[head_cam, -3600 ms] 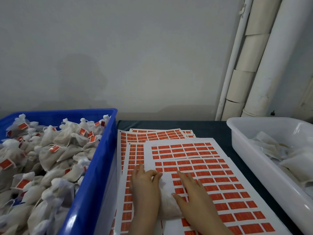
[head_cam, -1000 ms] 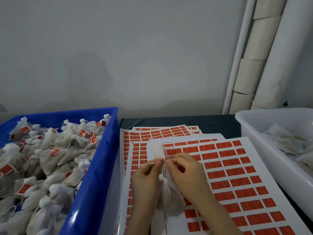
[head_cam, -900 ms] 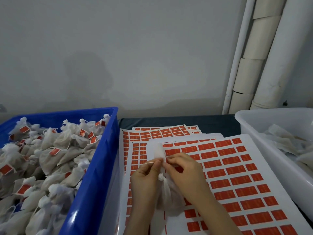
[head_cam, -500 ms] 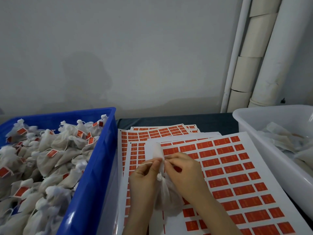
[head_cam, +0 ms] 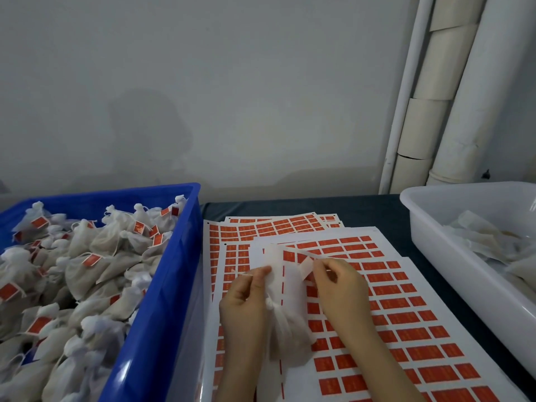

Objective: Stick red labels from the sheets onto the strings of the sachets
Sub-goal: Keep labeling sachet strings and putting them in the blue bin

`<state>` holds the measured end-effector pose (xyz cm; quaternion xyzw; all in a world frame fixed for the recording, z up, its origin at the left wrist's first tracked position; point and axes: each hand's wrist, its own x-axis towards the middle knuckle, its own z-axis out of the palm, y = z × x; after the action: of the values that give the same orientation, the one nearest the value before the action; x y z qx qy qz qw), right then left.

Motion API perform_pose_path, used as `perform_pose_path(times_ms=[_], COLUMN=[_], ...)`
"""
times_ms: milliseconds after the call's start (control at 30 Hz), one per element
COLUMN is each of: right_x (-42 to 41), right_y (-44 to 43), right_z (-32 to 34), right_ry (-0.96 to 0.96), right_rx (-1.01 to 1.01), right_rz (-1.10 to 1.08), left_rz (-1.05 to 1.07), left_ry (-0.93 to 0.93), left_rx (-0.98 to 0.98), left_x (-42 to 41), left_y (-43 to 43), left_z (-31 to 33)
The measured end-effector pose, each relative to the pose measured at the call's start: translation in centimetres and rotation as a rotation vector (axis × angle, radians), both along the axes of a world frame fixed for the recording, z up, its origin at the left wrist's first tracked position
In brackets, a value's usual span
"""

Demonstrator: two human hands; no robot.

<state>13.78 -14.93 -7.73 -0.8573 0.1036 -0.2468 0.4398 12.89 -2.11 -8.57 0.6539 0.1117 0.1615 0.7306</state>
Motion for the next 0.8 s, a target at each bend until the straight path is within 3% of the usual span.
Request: perform_pose_path(times_ms=[200, 533, 700, 800], right_x=[0.1, -0.4, -0.5, -0.7], right_y=[-0.8, -0.2, -0.1, 0.0], right_z=[0.2, 1.2, 1.1, 1.2], right_ry=[0.017, -0.112, -0.131, -0.146], right_rx=[0.272, 0.454, 0.507, 0.692], right_rz=[-0.121, 0.054, 0.124, 0.184], left_rz=[0.072, -0.102, -0.206, -0.251], left_ry=[-0.079, 0.036, 0.101, 0.124], left_rx=[0.211, -0.143, -0.188, -0.208], left_x=[-0.4, -0.5, -0.7, -0.8], left_y=[-0.2, -0.1, -0.4, -0.7], left_z=[-0.3, 0.8, 1.0, 1.2])
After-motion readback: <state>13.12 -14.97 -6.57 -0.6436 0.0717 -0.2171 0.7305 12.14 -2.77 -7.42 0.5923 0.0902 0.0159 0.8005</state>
